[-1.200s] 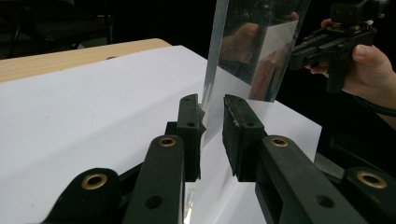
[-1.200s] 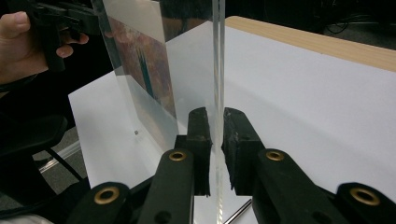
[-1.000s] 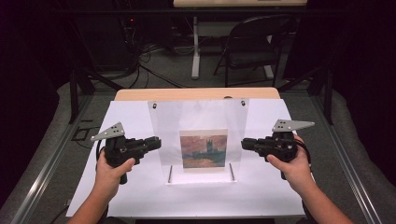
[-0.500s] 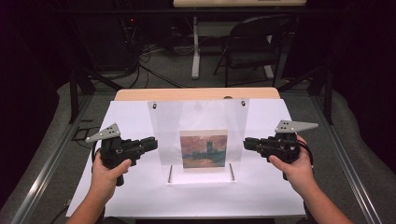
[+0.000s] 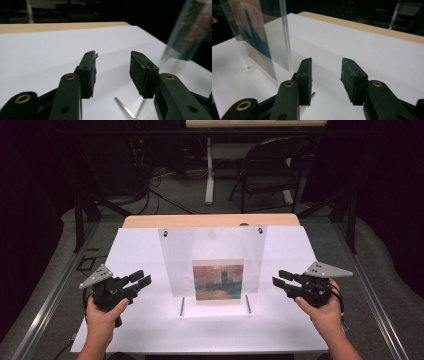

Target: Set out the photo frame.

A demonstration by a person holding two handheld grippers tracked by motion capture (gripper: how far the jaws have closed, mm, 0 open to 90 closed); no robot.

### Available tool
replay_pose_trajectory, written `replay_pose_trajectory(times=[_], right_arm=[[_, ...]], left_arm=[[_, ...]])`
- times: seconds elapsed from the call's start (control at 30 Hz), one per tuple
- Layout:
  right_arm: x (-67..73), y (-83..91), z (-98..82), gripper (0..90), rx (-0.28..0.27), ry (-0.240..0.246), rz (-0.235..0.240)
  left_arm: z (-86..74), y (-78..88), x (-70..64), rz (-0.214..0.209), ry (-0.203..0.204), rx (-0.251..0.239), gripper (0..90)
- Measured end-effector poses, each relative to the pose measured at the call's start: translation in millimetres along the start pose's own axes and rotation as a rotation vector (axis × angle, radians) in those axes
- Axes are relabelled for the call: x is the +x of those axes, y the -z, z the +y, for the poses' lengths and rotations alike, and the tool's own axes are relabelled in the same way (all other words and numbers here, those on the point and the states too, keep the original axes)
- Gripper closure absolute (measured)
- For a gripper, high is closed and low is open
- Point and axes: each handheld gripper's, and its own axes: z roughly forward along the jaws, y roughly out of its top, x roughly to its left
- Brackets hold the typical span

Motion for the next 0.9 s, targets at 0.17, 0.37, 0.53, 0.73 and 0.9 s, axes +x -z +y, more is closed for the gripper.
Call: replay_pose_trajectory(times=[0.17, 0.37, 0.53, 0.73, 0.9], right_arm=[[0.9, -3.7, -20.9, 53.3, 0.014, -0.027, -0.043], [1.3, -10.3, -43.4, 43.0, 0.018, -0.039, -0.112], [-1.9, -16.6, -57.8, 38.0, 0.032, -0.055, -0.163], [1.5, -20.8, -66.1, 37.9, 0.051, -0.025, -0.199], [4.0, -26.4, -70.9, 38.1, 0.075, -0.025, -0.187]], left_arm=[[-24.7, -9.1, 7.9, 0.06, 0.04, -0.002, 49.5], [-42.0, -17.3, 10.7, 0.13, 0.028, 0.016, 42.8], [-49.3, -22.4, 8.6, 0.147, -0.013, 0.045, 41.2], [-55.7, -28.1, 5.5, 0.139, -0.036, 0.068, 41.1], [-58.2, -31.9, 4.5, 0.142, -0.048, 0.099, 41.2]])
